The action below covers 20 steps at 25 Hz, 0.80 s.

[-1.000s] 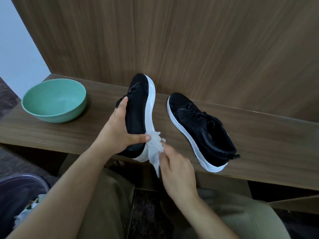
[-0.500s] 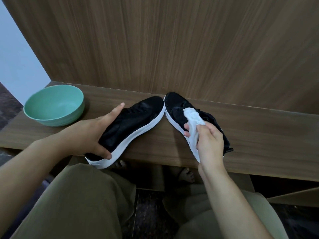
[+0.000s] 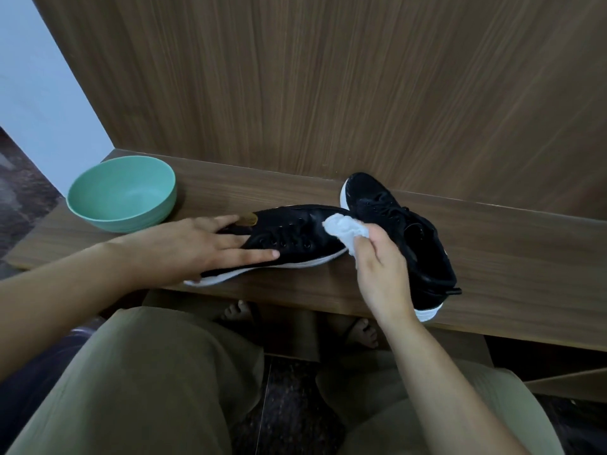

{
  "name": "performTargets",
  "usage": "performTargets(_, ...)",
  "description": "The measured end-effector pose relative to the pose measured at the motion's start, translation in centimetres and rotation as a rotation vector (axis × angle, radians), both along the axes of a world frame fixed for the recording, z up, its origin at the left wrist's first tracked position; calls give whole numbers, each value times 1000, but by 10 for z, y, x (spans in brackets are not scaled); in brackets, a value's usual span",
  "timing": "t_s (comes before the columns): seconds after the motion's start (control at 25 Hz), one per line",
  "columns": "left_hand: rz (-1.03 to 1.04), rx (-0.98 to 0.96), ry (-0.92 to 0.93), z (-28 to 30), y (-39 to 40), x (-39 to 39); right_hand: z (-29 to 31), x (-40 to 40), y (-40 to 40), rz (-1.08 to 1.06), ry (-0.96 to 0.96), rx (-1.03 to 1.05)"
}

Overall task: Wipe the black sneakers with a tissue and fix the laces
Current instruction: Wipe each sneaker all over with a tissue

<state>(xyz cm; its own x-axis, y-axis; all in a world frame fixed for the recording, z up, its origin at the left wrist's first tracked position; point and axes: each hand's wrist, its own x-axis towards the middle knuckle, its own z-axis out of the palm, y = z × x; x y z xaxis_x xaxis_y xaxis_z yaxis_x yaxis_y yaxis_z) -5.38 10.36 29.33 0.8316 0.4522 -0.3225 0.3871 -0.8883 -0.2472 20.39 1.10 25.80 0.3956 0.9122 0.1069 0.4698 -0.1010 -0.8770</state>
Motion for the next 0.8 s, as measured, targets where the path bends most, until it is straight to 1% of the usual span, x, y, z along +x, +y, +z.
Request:
performTargets(0.08,-173,181,-120,-4,18,-3,-11,3,12,128,-238,-41)
performTargets(0.12,-170,265,-146,-6,27,-2,-16,5,16,176,-360,-73)
performTargets(0.2,0,324,-142,-11,34,7,-22,8,20,248,-545,-165)
performTargets(0.24,120,334,-161,-15,33,16,-24,9,20,271,-594,-200)
performTargets(0.28,245,336,-229,-17,29,28,-24,10,19,276,-634,-235)
performTargets(0.32,383,316,-363,-19,24,40,-22,10,19,272,-686,-259)
performTargets(0.36,541,266,-555,-20,17,52,-18,7,15,265,-769,-245)
performTargets(0.4,717,174,-773,-22,9,62,-14,0,9,251,-855,-203)
performTargets(0.44,886,36,-985,-25,0,69,-9,-8,1,242,-914,-172)
performTargets(0.48,1015,-129,-1151,-32,-8,73,-1,-16,-7,237,-956,-138)
performTargets(0.52,1082,-265,-1237,-38,-15,76,7,-21,-14,232,-971,-82)
performTargets(0.6,1081,-458,-1281,-54,-18,78,11,-19,-21,232,-807,-83)
performTargets(0.64,1048,-558,-1297,-59,-15,76,8,-16,-19,194,-696,-76)
performTargets(0.68,1023,-638,-1304,-60,-10,75,3,-17,-14,148,-638,-23)
performTargets(0.72,1004,-672,-1287,-61,-6,75,-3,-20,-10,152,-641,24)
performTargets(0.76,990,-675,-1253,-61,-3,76,-13,-27,-6,187,-699,51)
performTargets(0.8,985,-664,-1221,-60,-2,78,-25,-37,-6,235,-785,24)
